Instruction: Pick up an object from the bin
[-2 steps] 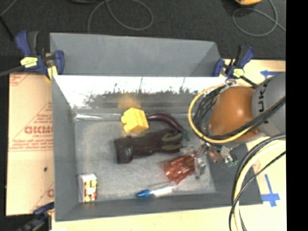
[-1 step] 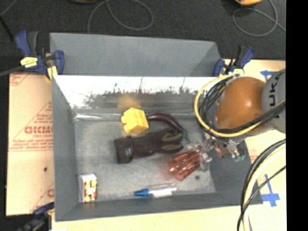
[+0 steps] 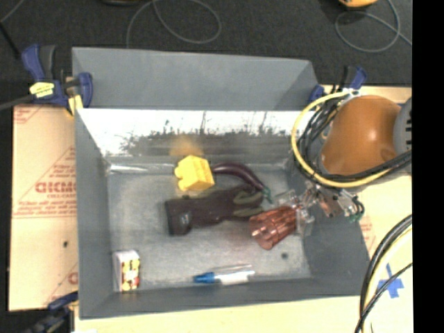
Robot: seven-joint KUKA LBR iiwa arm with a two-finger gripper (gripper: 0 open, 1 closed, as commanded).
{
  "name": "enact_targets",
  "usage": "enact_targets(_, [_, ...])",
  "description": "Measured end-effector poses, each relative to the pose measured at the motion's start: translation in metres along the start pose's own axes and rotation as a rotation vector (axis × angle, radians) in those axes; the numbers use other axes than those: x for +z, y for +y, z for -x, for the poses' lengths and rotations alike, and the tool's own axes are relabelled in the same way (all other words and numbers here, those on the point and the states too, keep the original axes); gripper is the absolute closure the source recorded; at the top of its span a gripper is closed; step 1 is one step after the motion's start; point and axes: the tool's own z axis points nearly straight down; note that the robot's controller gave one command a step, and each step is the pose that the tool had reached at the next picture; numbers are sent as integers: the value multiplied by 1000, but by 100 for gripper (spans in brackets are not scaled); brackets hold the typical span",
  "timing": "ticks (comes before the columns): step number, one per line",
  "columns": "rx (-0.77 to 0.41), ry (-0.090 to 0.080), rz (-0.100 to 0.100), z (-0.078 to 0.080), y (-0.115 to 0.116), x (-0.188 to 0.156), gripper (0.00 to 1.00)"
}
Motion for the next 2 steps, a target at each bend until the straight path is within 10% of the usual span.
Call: enact_targets(2, [1, 7, 4, 6, 10, -90, 100])
